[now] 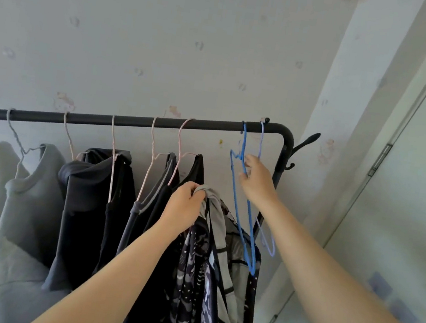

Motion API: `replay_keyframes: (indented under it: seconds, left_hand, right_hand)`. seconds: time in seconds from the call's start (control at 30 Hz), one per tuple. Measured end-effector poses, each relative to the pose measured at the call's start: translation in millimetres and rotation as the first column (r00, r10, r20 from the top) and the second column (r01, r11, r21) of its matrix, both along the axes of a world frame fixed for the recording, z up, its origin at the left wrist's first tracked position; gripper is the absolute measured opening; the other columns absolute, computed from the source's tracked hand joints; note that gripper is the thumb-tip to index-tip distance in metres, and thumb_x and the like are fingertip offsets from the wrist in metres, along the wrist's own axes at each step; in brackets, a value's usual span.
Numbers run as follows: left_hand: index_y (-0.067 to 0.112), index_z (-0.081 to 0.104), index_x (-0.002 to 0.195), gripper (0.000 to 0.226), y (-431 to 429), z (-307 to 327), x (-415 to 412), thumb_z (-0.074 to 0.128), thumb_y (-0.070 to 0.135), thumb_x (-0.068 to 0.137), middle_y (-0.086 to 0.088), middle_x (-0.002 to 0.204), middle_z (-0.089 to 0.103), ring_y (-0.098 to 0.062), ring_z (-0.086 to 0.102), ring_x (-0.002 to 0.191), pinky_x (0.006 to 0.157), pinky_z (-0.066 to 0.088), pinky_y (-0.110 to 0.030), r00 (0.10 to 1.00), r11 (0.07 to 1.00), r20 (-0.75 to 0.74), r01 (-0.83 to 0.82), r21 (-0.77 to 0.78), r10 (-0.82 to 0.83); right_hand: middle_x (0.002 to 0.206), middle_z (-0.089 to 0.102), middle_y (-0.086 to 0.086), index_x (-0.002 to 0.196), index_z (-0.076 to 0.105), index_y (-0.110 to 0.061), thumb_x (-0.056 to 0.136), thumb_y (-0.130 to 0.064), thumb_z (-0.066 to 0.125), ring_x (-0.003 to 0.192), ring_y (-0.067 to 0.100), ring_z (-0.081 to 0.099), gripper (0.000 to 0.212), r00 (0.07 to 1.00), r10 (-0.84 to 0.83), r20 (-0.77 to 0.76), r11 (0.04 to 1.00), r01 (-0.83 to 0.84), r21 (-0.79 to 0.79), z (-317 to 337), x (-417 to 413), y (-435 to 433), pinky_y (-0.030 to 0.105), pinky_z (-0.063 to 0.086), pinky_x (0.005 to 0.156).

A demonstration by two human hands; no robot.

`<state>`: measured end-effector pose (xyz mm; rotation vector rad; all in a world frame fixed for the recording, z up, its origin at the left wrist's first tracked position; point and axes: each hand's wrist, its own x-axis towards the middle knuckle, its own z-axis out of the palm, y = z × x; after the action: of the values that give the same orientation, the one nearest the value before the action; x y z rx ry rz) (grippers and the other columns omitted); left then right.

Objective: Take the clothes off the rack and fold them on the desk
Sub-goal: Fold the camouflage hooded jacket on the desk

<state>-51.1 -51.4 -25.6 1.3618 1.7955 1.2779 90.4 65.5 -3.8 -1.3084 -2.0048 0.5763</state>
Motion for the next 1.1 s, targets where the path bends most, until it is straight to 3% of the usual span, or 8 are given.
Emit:
replay_keyframes:
  seconds: [0.1, 0.27, 0.5, 0.63, 0.77, 0.9, 1.0, 1.1]
  left_hand:
    - [0.012, 0.056, 0.094, 0.020, 1, -4, 7, 0.042, 0.025, 0.100, 0.001, 0.070, 0.052, -0.012, 0.045, 0.058, 0.054, 0.034, -0.025, 1.000, 1.000, -0.016, -0.014, -0.019, 0.014]
    - [0.012, 0.047, 0.079, 0.027, -6, -18, 19, 0.047, 0.031, 0.098, -0.002, 0.064, 0.044, -0.017, 0.041, 0.059, 0.060, 0.032, -0.031, 1.000, 0.998, 0.025, 0.007, -0.064, -0.006]
    - [0.015, 0.039, 0.072, 0.030, -33, -45, 43, 0.048, 0.030, 0.096, -0.003, 0.059, 0.036, -0.019, 0.036, 0.058, 0.061, 0.027, -0.033, 0.969, 0.958, 0.050, 0.248, -0.143, -0.243]
    - [0.014, 0.042, 0.073, 0.029, -60, -60, 49, 0.049, 0.030, 0.097, 0.008, 0.050, 0.040, -0.012, 0.037, 0.049, 0.054, 0.029, -0.027, 0.913, 0.894, 0.094, 0.408, -0.185, -0.397]
    - [0.012, 0.054, 0.082, 0.025, -94, -72, 50, 0.045, 0.030, 0.098, 0.010, 0.055, 0.049, -0.005, 0.046, 0.052, 0.054, 0.035, -0.018, 0.834, 0.816, 0.141, 0.551, -0.174, -0.533]
    - [0.011, 0.060, 0.092, 0.026, -124, -94, 56, 0.045, 0.031, 0.098, 0.000, 0.074, 0.059, -0.016, 0.055, 0.072, 0.069, 0.042, -0.028, 0.773, 0.744, 0.152, 0.634, -0.209, -0.616]
    - [0.018, 0.059, 0.083, 0.023, -150, -104, 71, 0.046, 0.031, 0.097, 0.002, 0.076, 0.060, -0.016, 0.055, 0.075, 0.068, 0.041, -0.029, 0.718, 0.679, 0.132, 0.691, -0.247, -0.683]
    - [0.016, 0.060, 0.084, 0.024, -176, -109, 89, 0.046, 0.029, 0.097, -0.003, 0.080, 0.062, -0.018, 0.057, 0.077, 0.069, 0.043, -0.032, 0.650, 0.610, 0.082, 0.744, -0.272, -0.756]
  right_hand:
    - [0.140, 0.048, -0.003, 0.141, 0.042, -0.018, 0.097, -0.008, 0.051, 0.130, 0.010, 0.044, 0.046, 0.997, 0.040, -0.072, 0.995, -0.033, 0.095, -21, 22, -34, 0.029, 0.040, 0.108]
    - [0.108, 0.062, -0.014, 0.117, 0.062, -0.020, 0.095, -0.005, 0.052, 0.101, -0.004, 0.056, 0.029, 0.989, 0.110, -0.101, 0.989, -0.099, 0.110, -64, 67, -100, 0.006, 0.044, 0.083]
    - [0.103, 0.064, -0.001, 0.103, 0.063, -0.015, 0.096, -0.012, 0.049, 0.097, 0.015, 0.060, 0.016, 0.957, -0.279, 0.074, 0.925, 0.289, -0.246, -166, 127, -182, 0.028, 0.046, 0.085]
    - [0.142, 0.043, 0.016, 0.144, 0.031, -0.009, 0.088, -0.042, 0.063, 0.126, 0.031, 0.046, 0.072, 0.788, -0.584, 0.193, 0.523, 0.548, -0.653, -219, 133, -252, 0.036, 0.040, 0.098]
    - [0.155, 0.021, 0.016, 0.150, 0.015, -0.009, 0.066, -0.062, 0.078, 0.134, 0.042, 0.036, 0.117, 0.661, -0.747, 0.070, 0.085, 0.199, -0.976, -246, 117, -336, 0.050, 0.051, 0.086]
    - [0.103, 0.068, 0.015, 0.107, 0.071, 0.000, 0.079, -0.024, 0.079, 0.083, 0.025, 0.065, 0.038, 0.284, -0.928, -0.241, 0.143, -0.324, -0.935, -260, 93, -415, 0.033, 0.057, 0.071]
    - [0.061, 0.053, 0.004, 0.075, 0.057, -0.003, 0.098, -0.014, 0.055, 0.051, 0.012, 0.043, 0.026, 0.436, -0.897, -0.067, 0.022, -0.108, -0.994, -272, 76, -462, 0.021, 0.039, 0.045]
    - [0.080, 0.050, 0.007, 0.092, 0.054, -0.007, 0.091, -0.002, 0.043, 0.064, 0.015, 0.047, 0.013, 0.625, -0.768, 0.142, -0.051, 0.162, -0.986, -284, 74, -499, 0.020, 0.041, 0.051]
